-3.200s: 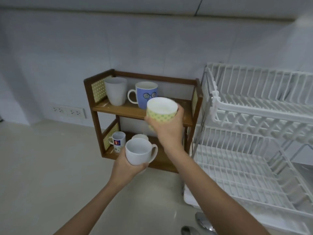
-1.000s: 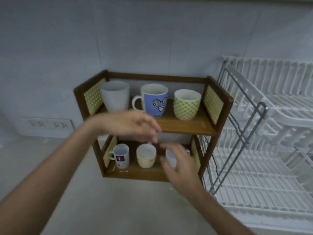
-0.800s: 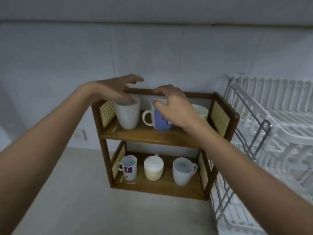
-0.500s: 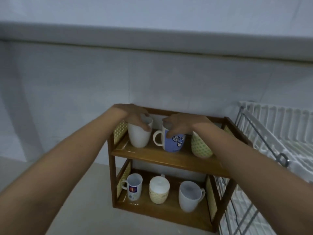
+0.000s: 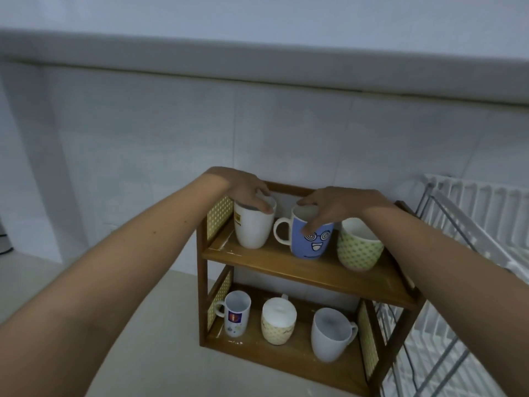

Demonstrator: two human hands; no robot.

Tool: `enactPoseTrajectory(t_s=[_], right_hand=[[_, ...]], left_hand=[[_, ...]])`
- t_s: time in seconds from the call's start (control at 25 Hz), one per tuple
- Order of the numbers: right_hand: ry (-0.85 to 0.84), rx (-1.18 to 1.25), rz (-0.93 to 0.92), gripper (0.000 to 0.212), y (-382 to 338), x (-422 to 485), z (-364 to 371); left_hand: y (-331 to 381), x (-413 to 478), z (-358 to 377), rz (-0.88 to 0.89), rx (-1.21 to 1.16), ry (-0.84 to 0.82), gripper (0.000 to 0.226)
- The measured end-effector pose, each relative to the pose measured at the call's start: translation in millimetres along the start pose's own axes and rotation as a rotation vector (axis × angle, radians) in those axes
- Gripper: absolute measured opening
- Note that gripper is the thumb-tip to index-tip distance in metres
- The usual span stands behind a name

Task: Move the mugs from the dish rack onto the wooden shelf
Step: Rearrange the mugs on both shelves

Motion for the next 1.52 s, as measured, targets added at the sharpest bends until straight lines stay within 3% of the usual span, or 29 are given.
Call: enactPoseTrajectory(t_s=[0.2,0.4,0.64,0.76,0.96,1.12,1.2,1.4,1.52], right_hand=[[0.177,0.035,0.031,0.094,-1.7,-0.8,10.8],[0.059,0.062,-0.002,0.099,1.6,-2.5,14.7],[0.097,0.081,-0.007,0.097,0.2,-4.2,13.3],[0.093,0.061,0.005,0.097,0.6,-6.2,18.2],[-0.063,0.159,0.05,0.121,18.6,-25.7,11.3],[-0.256,-0.078,0.282,0.093,45.8,-49.4,4.3],[-0.212,0.001,0.258,0.079,48.1,-52.6,7.2],[-0.242,0.018,0.163,0.065,43.3,-57.4,6.2],[-0.073,0.11,0.224,0.057,40.1,-57.4,0.8]], left_hand=[[3.4,4.6,2.8,-0.187,0.085,0.158,0.08],[-8.2,-1.7,0.4,-0.119,-0.272,-0.131,0.088],[1.4,-2.6,3.8,-0.125,-0.115,0.039,0.082],[2.7,-3.3,0.4,-0.141,-0.084,0.048,0.082],[15.6,-3.1,6.4,-0.127,0.071,0.072,0.095],[52.0,-3.5,11.6,0.096,-0.137,0.125,0.091],[75.9,-1.0,16.7,0.175,-0.189,0.126,0.09],[95.5,13.3,24.6,0.14,-0.12,0.117,0.089],[92.9,18.5,24.6,0.123,-0.1,0.103,0.093]])
Point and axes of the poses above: each hand's wrist, its own x-axis towards the middle knuckle, its own z-axis out of the palm, y = z × x, the point moved 3 cm from there along x, towards the middle knuckle, and after that the axes turned 7 degrees about -z, right-handed, at the moved point
